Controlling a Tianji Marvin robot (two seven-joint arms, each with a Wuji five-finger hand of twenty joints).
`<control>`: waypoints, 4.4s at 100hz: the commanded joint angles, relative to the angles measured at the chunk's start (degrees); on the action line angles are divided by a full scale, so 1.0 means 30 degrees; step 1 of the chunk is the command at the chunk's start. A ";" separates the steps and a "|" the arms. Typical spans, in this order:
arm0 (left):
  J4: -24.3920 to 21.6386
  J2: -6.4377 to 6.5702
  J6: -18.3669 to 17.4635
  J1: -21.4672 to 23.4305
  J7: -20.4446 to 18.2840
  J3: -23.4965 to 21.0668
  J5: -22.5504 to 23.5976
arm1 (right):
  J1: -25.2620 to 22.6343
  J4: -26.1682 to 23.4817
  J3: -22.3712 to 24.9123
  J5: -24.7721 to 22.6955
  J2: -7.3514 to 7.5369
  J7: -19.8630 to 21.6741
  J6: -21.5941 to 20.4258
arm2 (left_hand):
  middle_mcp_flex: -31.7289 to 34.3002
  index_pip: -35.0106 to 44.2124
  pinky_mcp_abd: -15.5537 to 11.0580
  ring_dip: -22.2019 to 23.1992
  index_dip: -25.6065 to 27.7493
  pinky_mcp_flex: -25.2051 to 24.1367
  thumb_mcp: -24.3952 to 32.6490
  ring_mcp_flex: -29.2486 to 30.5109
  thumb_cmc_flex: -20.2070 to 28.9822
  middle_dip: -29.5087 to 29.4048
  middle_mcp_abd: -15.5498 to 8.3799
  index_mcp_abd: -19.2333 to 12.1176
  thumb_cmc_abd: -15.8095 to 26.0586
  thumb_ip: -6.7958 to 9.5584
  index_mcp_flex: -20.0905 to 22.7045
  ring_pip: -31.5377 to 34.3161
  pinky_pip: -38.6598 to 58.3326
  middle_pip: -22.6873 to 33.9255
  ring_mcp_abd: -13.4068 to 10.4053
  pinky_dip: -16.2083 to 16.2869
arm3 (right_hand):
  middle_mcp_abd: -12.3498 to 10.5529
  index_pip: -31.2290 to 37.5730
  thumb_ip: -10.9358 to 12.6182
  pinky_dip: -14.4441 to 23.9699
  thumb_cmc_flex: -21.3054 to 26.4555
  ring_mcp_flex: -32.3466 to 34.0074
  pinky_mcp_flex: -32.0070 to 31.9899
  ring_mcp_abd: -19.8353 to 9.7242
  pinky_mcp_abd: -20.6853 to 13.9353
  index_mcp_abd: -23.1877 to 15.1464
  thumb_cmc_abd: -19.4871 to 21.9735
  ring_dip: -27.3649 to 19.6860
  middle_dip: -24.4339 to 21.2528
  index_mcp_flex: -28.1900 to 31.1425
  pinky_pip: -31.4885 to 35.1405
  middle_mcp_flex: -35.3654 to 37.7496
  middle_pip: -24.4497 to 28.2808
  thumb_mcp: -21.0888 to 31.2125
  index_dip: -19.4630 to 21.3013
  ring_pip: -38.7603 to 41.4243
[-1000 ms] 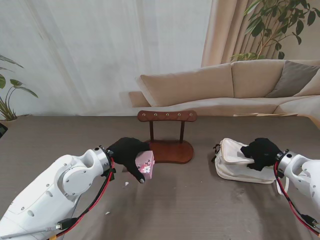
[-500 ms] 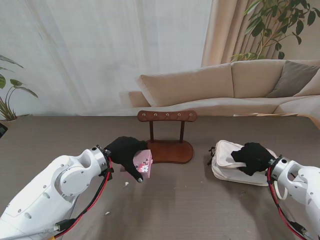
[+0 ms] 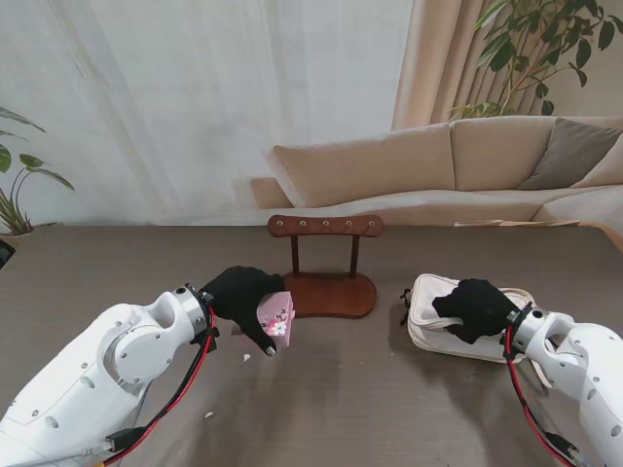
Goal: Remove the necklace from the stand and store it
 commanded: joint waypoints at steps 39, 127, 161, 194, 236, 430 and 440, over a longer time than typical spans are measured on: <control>-0.0433 -0.0039 0.0101 0.0155 -0.0230 -0.0152 0.0111 | -0.0844 -0.1484 0.0420 0.1639 -0.0748 0.1444 -0.0773 | 0.1991 1.2714 -0.1246 0.1047 0.1928 0.0710 0.9172 0.1892 1.0157 0.0899 -0.2823 -0.3728 0.3263 0.0505 0.1183 0.3774 0.1075 0.2126 -0.0678 0.0542 | -0.1575 0.0438 0.0732 0.1356 0.0886 0.0706 0.1173 -0.1539 -0.0262 -0.5347 0.0915 0.0772 0.0465 -0.0050 0.1074 0.0703 0.0829 0.1706 0.1145 0.2285; -0.1517 0.0089 0.0380 0.1786 -0.0471 -0.2023 0.1001 | -0.3108 -0.4916 -0.1612 0.6299 -0.1747 0.3117 0.1502 | 0.1974 1.2703 -0.1251 0.1027 0.1933 0.0723 0.9127 0.1875 1.0187 0.0901 -0.2783 -0.3724 0.3279 0.0507 0.1177 0.3744 0.1070 0.2118 -0.0684 0.0530 | -0.1284 0.0338 0.0768 0.1723 0.0944 0.0670 0.1249 -0.1286 -0.0065 -0.4973 0.0993 0.0704 0.0321 -0.0007 0.1190 0.0771 0.0785 0.1592 0.1123 0.2809; -0.1989 0.0119 0.0518 0.2530 -0.0527 -0.2761 0.1341 | -0.3462 -0.6389 -0.2893 0.6789 -0.1941 0.2975 0.3735 | 0.1982 1.2702 -0.1251 0.1026 0.1934 0.0723 0.9131 0.1881 1.0197 0.0908 -0.2829 -0.3724 0.3281 0.0514 0.1177 0.3746 0.1070 0.2127 -0.0709 0.0529 | -0.1168 0.0210 0.0818 0.2010 0.1024 0.0638 0.1382 -0.1305 0.0070 -0.4734 0.1054 0.0798 0.0359 0.0043 0.1439 0.0815 0.0711 0.1456 0.1105 0.3196; -0.2195 0.0124 0.0596 0.2957 -0.0484 -0.3257 0.1537 | -0.2881 -0.6832 -0.4593 0.7165 -0.2191 0.2428 0.6042 | 0.1973 1.2703 -0.1251 0.1019 0.1934 0.0723 0.9124 0.1886 1.0175 0.0901 -0.2789 -0.3724 0.3276 0.0503 0.1176 0.3738 0.1071 0.2117 -0.0694 0.0528 | -0.1090 0.0102 0.0874 0.2102 0.1125 0.0637 0.1391 -0.1269 0.0077 -0.4542 0.1082 0.0779 0.0382 0.0101 0.1417 0.0846 0.0642 0.1371 0.1118 0.3247; -0.2662 0.0136 0.0769 0.3606 -0.0561 -0.3970 0.1778 | -0.1958 -0.7286 -0.6770 0.8081 -0.2575 0.2017 0.8620 | 0.1943 1.2700 -0.1251 0.1019 0.1936 0.0723 0.9113 0.1881 1.0215 0.0909 -0.2784 -0.3724 0.3303 0.0514 0.1180 0.3737 0.1071 0.2111 -0.0674 0.0527 | -0.1010 -0.0043 0.0911 0.2199 0.1172 0.0606 0.1357 -0.1198 0.0105 -0.4369 0.1099 0.0698 0.0400 0.0166 0.1361 0.0849 0.0531 0.1285 0.1161 0.3162; -0.2684 0.0066 0.0837 0.3667 -0.0235 -0.3663 0.1559 | -0.0548 -0.7618 -0.4764 0.4257 -0.1772 0.3536 0.8244 | 0.1963 1.2689 -0.1217 0.0995 0.1944 0.0737 0.9072 0.1924 1.0252 0.0917 -0.2738 -0.3723 0.3309 0.0520 0.1186 0.3709 0.1050 0.2112 -0.0653 0.0529 | -0.1616 -0.0688 0.0874 0.2473 0.0392 0.0619 0.0582 -0.1137 0.1912 -0.4306 0.0299 0.0848 0.0721 0.0246 0.1818 0.0612 0.0225 0.1872 0.1102 0.1390; -0.2624 0.0063 0.0737 0.3550 -0.0208 -0.3579 0.1528 | -0.0060 -0.7664 -0.4922 0.4856 -0.1835 0.4134 0.8845 | 0.1969 1.2689 -0.1218 0.0995 0.1944 0.0737 0.9085 0.1912 1.0268 0.0921 -0.2738 -0.3723 0.3310 0.0523 0.1187 0.3703 0.1051 0.2117 -0.0604 0.0530 | -0.1512 -0.0618 0.0889 0.2669 0.0510 0.0665 0.0828 -0.1058 0.2061 -0.4216 0.0470 0.1033 0.0838 0.0204 0.2060 0.0705 0.0376 0.1716 0.1253 0.2003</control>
